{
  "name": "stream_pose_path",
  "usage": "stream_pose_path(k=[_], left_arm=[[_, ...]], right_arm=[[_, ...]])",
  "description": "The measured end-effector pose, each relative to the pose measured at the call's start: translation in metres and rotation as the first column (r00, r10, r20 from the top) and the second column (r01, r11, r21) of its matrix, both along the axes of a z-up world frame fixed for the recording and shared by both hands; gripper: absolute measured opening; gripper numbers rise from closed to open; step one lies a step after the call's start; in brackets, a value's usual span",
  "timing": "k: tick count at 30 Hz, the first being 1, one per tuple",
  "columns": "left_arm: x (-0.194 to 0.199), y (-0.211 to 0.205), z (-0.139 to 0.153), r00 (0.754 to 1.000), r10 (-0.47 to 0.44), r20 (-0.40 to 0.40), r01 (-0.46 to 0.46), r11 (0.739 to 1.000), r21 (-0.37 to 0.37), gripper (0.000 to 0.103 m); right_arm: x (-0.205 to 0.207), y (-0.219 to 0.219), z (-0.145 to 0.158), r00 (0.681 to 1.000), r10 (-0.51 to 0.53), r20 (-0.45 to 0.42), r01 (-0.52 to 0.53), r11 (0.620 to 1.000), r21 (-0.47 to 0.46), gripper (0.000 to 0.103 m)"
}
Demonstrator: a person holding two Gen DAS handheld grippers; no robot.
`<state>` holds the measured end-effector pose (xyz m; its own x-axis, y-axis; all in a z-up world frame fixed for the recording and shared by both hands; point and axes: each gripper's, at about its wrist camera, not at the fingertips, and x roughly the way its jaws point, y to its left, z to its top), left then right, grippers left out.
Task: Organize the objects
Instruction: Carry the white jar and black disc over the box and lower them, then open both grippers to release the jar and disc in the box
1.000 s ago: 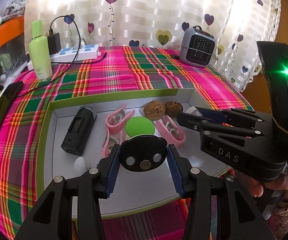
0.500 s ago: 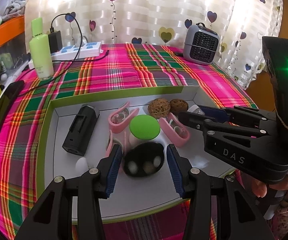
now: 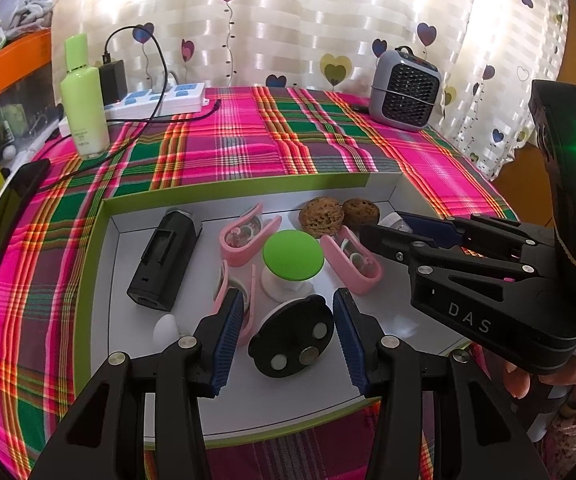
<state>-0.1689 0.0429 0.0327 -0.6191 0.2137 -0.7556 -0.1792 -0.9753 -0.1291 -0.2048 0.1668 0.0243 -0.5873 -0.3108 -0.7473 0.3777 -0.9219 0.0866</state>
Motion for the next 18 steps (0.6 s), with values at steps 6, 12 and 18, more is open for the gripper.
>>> stream_pose_path(k=[6,12,18], left_arm=[[0.0002,-0.0009,-0.0006,1.0,0.005,0.001,-0.005,1.0,0.001,0.045],[0.0005,-0.0017,-0.0004,1.0,0.007,0.001,-0.007,1.0,0.001,0.045],[0.0026,-0.0025,0.0014,1.0,0.01,-0.003,-0.01,1.0,0.001,0.045]], right_arm=[[0.0005,-0.0009,0.0004,1.0,-0.001,-0.004,0.001,1.0,0.002,0.029],[0.0008,-0.0014,0.0007,1.0,-0.002,-0.008,0.002,1.0,0.009,0.03],[0.003,-0.001,0.0012,1.0,-0.006,-0.012,0.006,1.0,0.016,0.031]])
